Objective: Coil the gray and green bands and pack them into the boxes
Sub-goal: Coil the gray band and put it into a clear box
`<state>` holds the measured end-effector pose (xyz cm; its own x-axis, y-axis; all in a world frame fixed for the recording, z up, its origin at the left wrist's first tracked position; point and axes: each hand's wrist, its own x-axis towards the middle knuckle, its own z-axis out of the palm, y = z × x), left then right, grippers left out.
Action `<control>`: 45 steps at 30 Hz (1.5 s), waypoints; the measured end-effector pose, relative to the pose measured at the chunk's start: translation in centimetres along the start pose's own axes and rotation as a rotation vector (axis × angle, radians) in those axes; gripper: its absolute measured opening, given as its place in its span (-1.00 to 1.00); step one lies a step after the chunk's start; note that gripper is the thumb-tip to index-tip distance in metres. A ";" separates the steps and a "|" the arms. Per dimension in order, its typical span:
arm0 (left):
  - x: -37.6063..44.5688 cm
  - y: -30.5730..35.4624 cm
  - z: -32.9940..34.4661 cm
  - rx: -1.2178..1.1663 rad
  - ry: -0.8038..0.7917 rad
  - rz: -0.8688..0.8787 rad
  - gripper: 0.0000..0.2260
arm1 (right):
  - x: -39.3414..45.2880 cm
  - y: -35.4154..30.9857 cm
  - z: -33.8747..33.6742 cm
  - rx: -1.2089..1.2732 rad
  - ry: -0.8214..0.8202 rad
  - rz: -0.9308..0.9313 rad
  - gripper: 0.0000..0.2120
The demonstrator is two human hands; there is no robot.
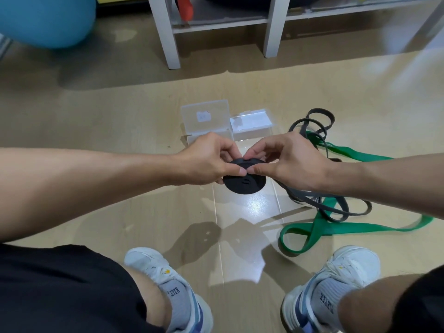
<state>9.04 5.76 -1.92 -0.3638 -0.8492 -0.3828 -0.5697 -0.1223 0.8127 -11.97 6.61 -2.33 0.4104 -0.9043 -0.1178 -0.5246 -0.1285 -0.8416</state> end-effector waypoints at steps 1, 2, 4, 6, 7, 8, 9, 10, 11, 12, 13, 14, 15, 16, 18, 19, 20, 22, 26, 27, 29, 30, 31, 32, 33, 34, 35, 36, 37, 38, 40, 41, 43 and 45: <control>0.0 -0.2 -0.1 -0.023 0.006 -0.011 -0.88 | 0.1 0.1 -0.1 0.023 0.007 0.000 -0.78; 0.0 -0.4 -0.2 -0.058 0.010 -0.024 -0.87 | 0.1 0.2 -0.2 0.049 0.014 0.007 -0.75; 0.0 -0.9 -0.5 -0.139 0.018 -0.046 -0.86 | 0.2 0.7 -0.6 0.080 0.036 0.038 -0.72; -0.1 -1.3 -0.6 -0.214 0.017 -0.055 -0.84 | 0.3 1.1 -0.9 0.079 0.052 0.071 -0.72; -0.2 -1.4 -0.6 -0.242 0.013 -0.054 -0.83 | 0.3 1.2 -1.0 0.084 0.056 0.083 -0.72; -0.2 -1.5 -0.6 -0.255 0.007 -0.051 -0.83 | 0.3 1.2 -1.0 0.088 0.062 0.086 -0.72; -0.3 -1.5 -0.6 -0.253 -0.002 -0.051 -0.83 | 0.3 1.1 -0.9 0.082 0.068 0.084 -0.74; -0.3 -1.5 -0.6 -0.232 -0.015 -0.053 -0.84 | 0.3 0.9 -0.9 0.065 0.069 0.076 -0.75; -0.3 -1.4 -0.6 -0.197 -0.028 -0.060 -0.84 | 0.3 0.7 -0.8 0.035 0.068 0.066 -0.77; -0.3 -1.3 -0.5 -0.149 -0.036 -0.067 -0.80 | 0.3 0.5 -0.6 -0.004 0.066 0.055 -0.80; -0.3 -1.0 -0.4 -0.093 -0.037 -0.071 -0.73 | 0.1 0.3 -0.5 -0.040 0.062 0.038 -0.82; -0.2 -0.8 -0.3 -0.042 -0.036 -0.062 -0.71 | 0.0 0.2 -0.4 -0.065 0.053 0.020 -0.84; -0.2 -0.6 -0.2 0.001 -0.036 -0.041 -0.74 | -0.2 0.1 -0.2 -0.080 0.043 0.006 -0.85; -0.2 -0.4 0.0 0.036 -0.039 -0.015 -0.81 | -0.3 0.1 0.0 -0.090 0.036 -0.003 -0.85; -0.1 -0.4 0.3 0.080 -0.023 0.026 -0.92 | -0.5 0.0 0.1 -0.110 0.032 -0.026 -0.84; -0.1 -0.5 0.3 0.079 -0.009 0.035 -0.94 | -0.5 0.1 0.1 -0.112 0.030 -0.034 -0.82; -0.1 -0.6 0.3 0.062 0.006 0.038 -0.96 | -0.4 0.2 -0.1 -0.110 0.028 -0.033 -0.80; -0.1 -0.8 -0.1 0.028 0.033 0.022 -0.96 | -0.1 0.6 -0.5 -0.100 0.023 -0.011 -0.75; 0.0 -1.3 -0.7 -0.052 0.063 -0.026 -0.97 | 0.1 1.4 -1.1 0.044 0.064 0.078 -0.75; 0.0 -1.3 -0.8 -0.055 0.047 -0.031 -0.98 | 0.1 1.5 -1.0 0.045 0.073 0.079 -0.78; -0.1 -1.4 -0.5 -0.048 0.005 -0.038 -0.93 | 0.1 1.4 -0.6 0.008 0.076 0.058 -0.83; -0.1 -1.3 -0.4 -0.034 -0.011 -0.034 -0.89 | 0.1 1.3 -0.4 -0.014 0.075 0.048 -0.85; -0.1 -1.1 -0.2 -0.013 -0.021 -0.022 -0.85 | 0.1 1.2 -0.2 -0.030 0.069 0.036 -0.86; -0.1 -0.9 -0.1 0.013 -0.026 -0.005 -0.84 | 0.0 1.0 0.0 -0.043 0.058 0.023 -0.87; -0.1 -0.7 -0.1 0.043 -0.026 0.009 -0.86 | 0.0 0.8 0.2 -0.055 0.043 0.008 -0.87; 0.0 -0.6 0.0 0.072 -0.022 0.016 -0.87 | 0.0 0.7 0.3 -0.064 0.028 -0.007 -0.86; 0.1 -0.6 0.0 0.094 -0.014 0.012 -0.88 | 0.0 0.6 0.3 -0.068 0.016 -0.017 -0.85; 0.1 -0.7 -0.1 0.103 -0.005 0.002 -0.88 | 0.0 0.6 0.2 -0.068 0.009 -0.017 -0.83; 0.2 -0.8 -0.2 0.096 0.002 -0.013 -0.88 | 0.1 0.6 0.0 -0.066 0.001 -0.003 -0.80; 0.2 -1.0 -0.3 0.076 0.006 -0.031 -0.87 | 0.1 0.7 -0.2 -0.063 -0.013 0.017 -0.77; 0.1 -1.4 -0.5 0.016 0.005 -0.060 -0.87 | 0.2 1.0 -0.7 -0.048 -0.052 0.056 -0.72; 0.0 -1.5 -0.6 -0.022 -0.001 -0.071 -0.88 | 0.2 1.1 -0.8 -0.032 -0.068 0.076 -0.72; -0.1 -1.7 -0.8 -0.089 -0.011 -0.081 -0.88 | 0.1 1.4 -0.9 -0.014 -0.071 0.108 -0.78; -0.1 -1.7 -0.8 -0.121 -0.021 -0.078 -0.89 | -0.1 1.6 -0.8 -0.046 -0.036 0.120 -0.85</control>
<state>10.66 5.68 -2.92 -0.3379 -0.8241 -0.4546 -0.5045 -0.2492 0.8267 -13.45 6.13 -3.28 0.3686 -0.8993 -0.2353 -0.6048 -0.0398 -0.7953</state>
